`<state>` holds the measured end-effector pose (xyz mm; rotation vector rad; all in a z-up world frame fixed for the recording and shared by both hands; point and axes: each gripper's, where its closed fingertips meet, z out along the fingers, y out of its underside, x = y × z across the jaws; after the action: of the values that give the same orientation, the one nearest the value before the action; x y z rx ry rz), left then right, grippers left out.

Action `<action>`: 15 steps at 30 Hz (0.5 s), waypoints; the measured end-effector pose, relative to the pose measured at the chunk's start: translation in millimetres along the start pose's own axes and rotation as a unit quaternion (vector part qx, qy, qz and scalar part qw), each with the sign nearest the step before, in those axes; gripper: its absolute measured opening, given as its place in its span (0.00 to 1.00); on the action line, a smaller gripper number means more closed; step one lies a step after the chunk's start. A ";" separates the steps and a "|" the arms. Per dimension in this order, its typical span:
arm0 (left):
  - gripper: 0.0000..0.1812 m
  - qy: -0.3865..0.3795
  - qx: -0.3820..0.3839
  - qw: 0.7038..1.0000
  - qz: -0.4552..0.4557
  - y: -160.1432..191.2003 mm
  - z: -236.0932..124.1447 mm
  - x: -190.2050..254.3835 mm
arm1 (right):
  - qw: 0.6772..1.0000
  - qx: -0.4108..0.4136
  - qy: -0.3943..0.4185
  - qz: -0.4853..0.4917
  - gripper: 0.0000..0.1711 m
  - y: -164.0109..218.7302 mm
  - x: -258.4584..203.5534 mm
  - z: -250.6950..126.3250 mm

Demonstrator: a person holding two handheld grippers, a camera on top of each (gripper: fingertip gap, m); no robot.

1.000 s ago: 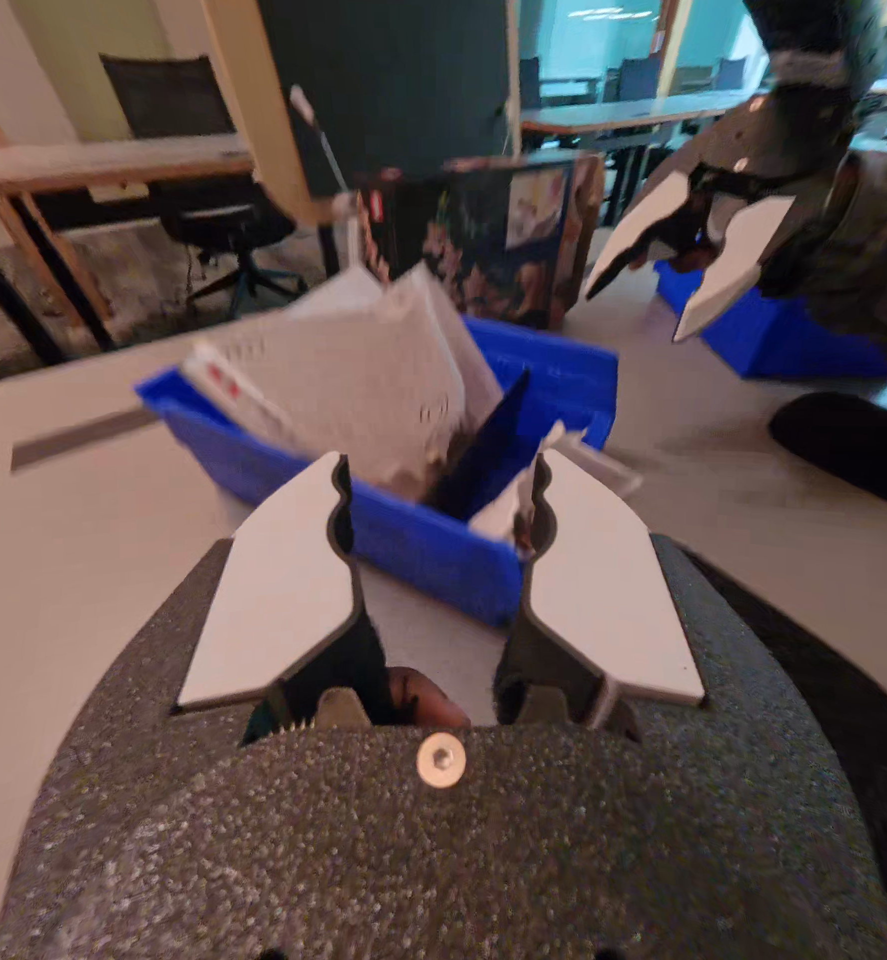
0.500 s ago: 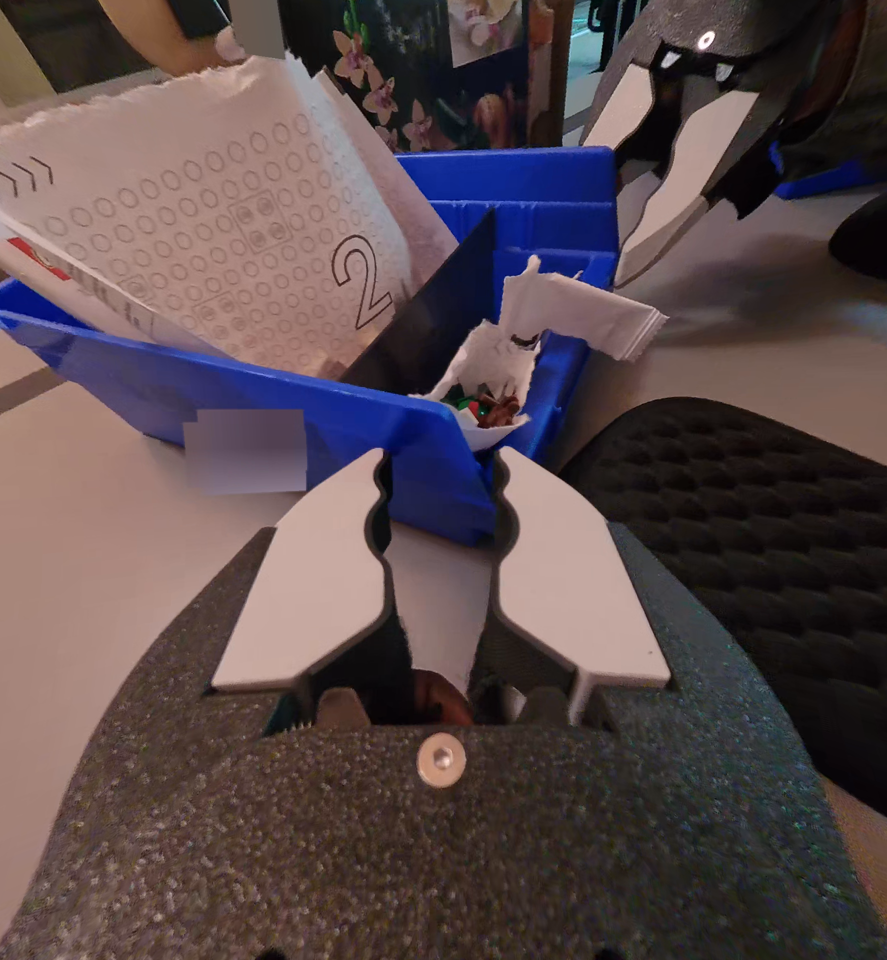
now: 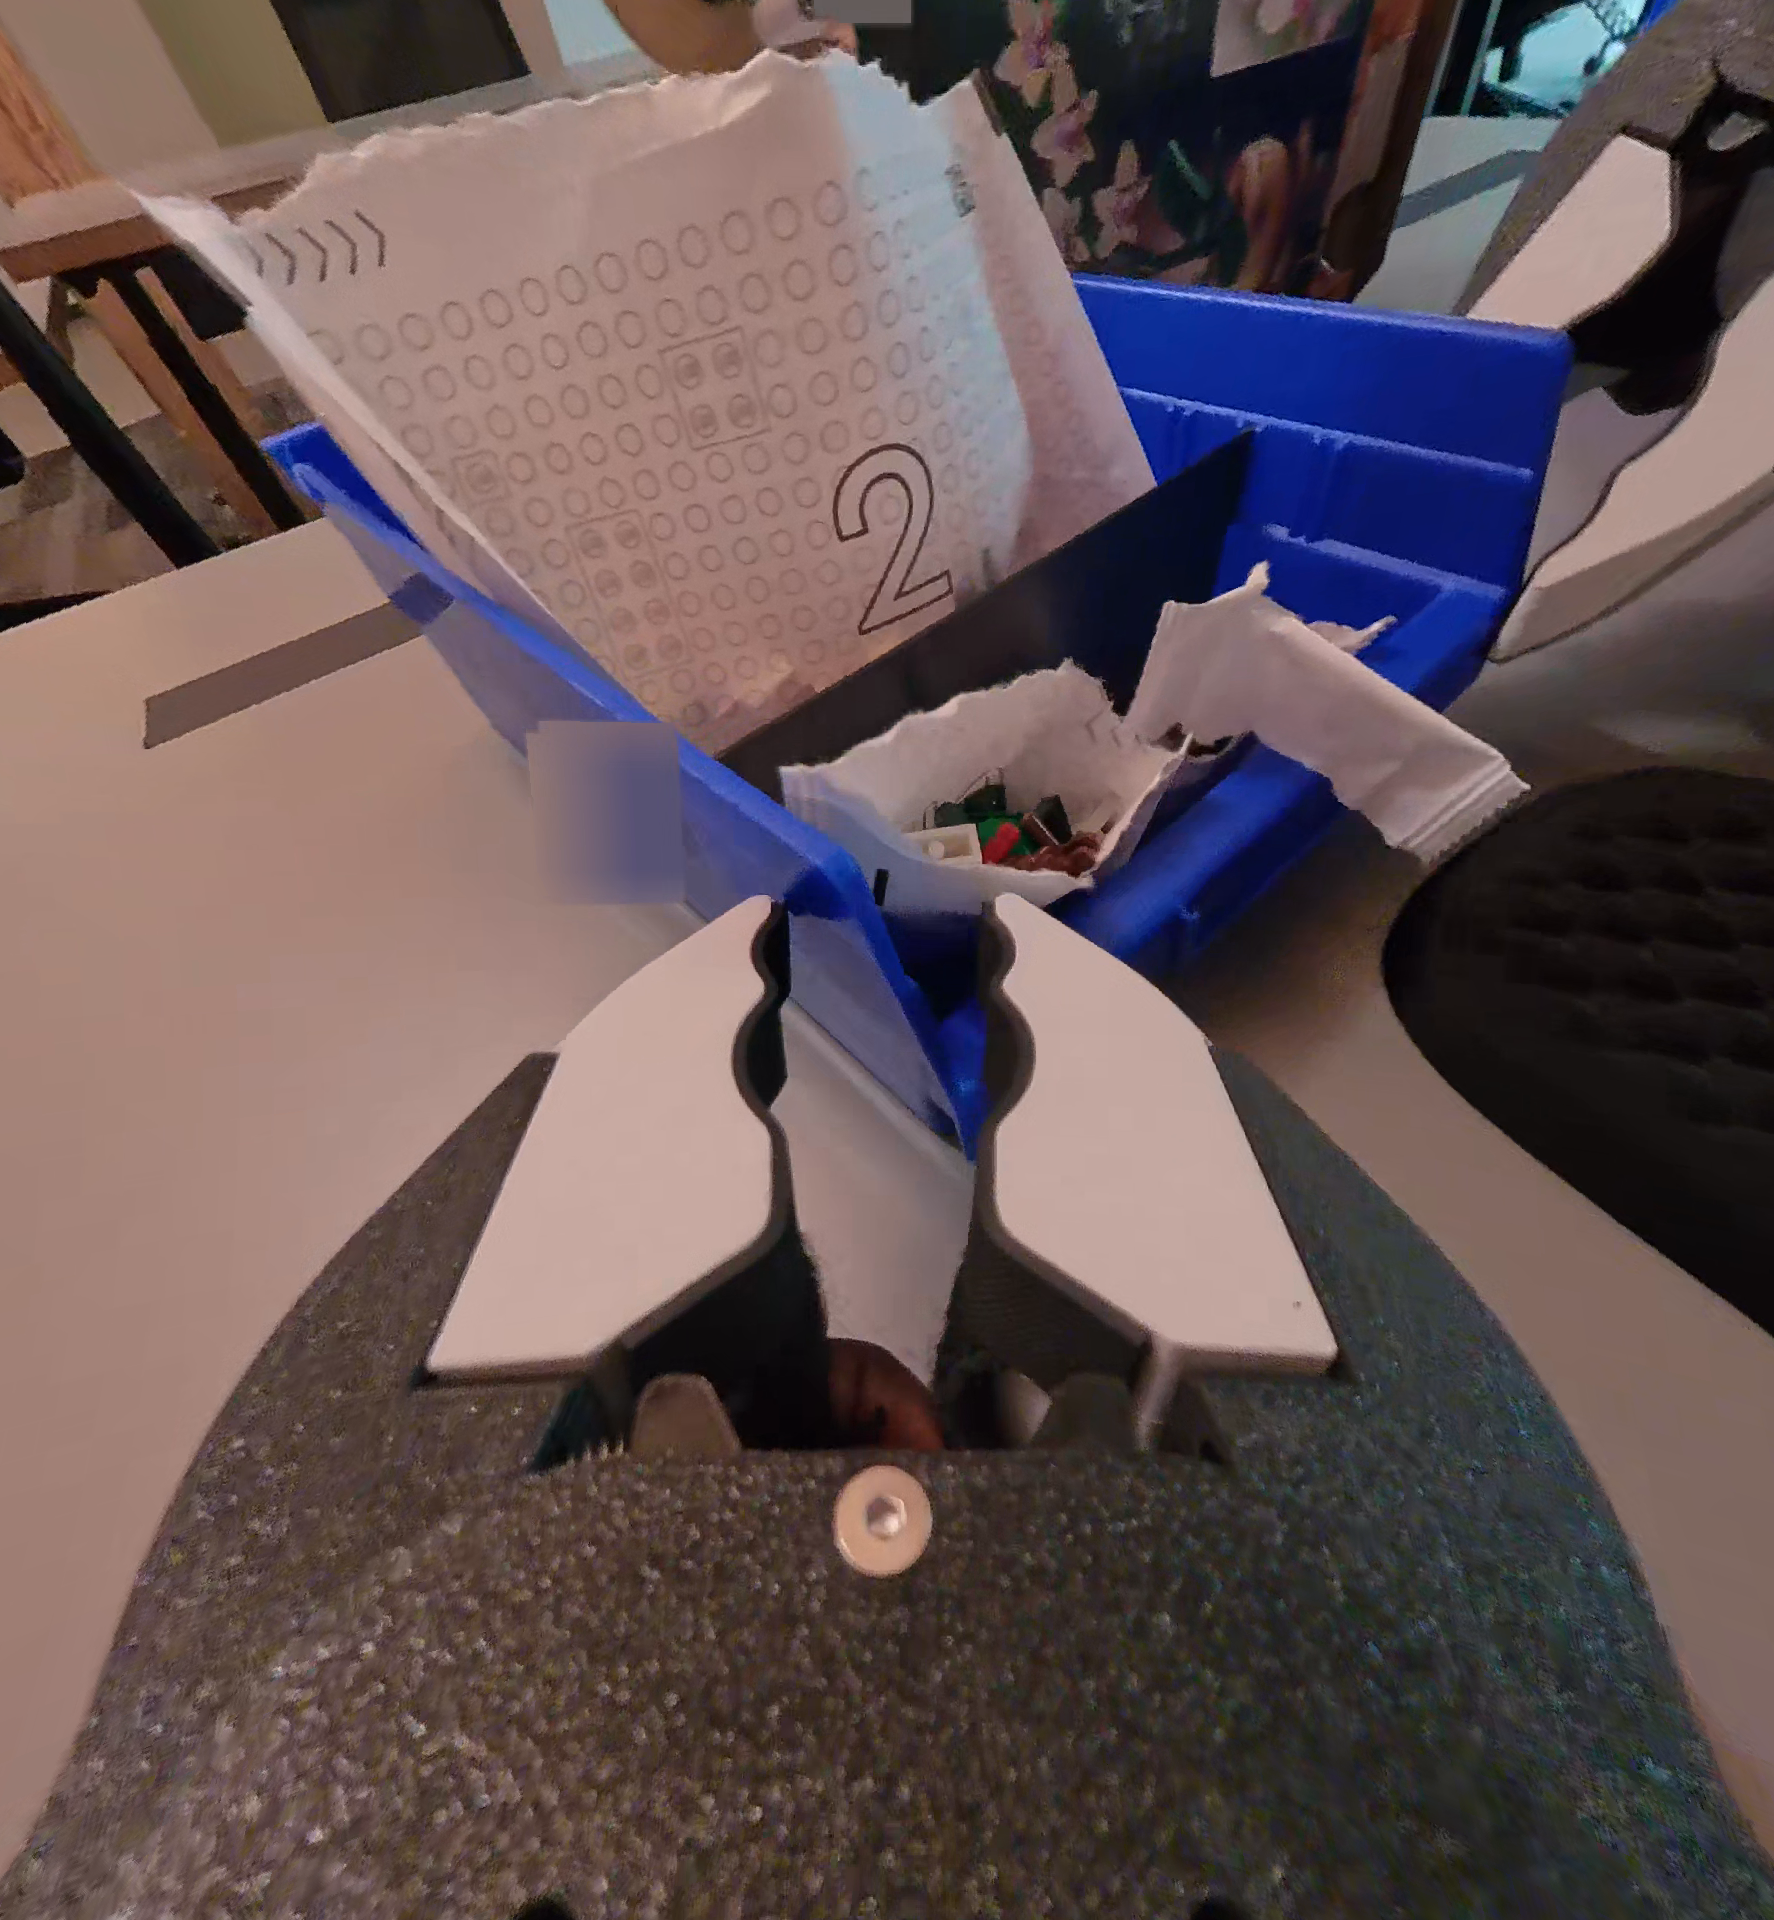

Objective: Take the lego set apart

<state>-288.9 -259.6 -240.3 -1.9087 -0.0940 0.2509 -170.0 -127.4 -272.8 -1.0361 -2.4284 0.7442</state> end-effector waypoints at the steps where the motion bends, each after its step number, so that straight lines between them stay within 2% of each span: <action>1: 0.19 -0.004 0.003 1.000 -0.008 0.1 0.8 -4.7 | 1.000 0.004 0.001 0.001 0.22 -2.9 1.7 2.5; 9: 0.20 -0.049 0.036 0.994 -0.090 0.0 2.2 -37.3 | 0.999 0.040 -0.021 0.018 0.23 -16.9 7.1 13.0; 12: 0.29 -0.084 0.032 0.988 -0.128 -4.6 -16.9 -36.6 | 0.997 0.051 -0.026 0.054 0.35 -2.5 3.5 -20.1; 13: 0.33 -0.082 0.027 0.988 -0.128 -8.2 -24.3 -27.9 | 0.996 0.051 -0.022 0.066 0.40 7.8 -0.1 -35.6; 15: 0.36 -0.071 0.015 0.992 -0.100 -17.8 -36.3 -2.0 | 0.994 0.062 -0.001 0.087 0.45 29.3 -6.6 -67.6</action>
<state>-281.8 -287.2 -211.5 -1.8341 -0.3741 0.2501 -113.5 -94.0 -238.9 -1.2076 -2.2809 0.9408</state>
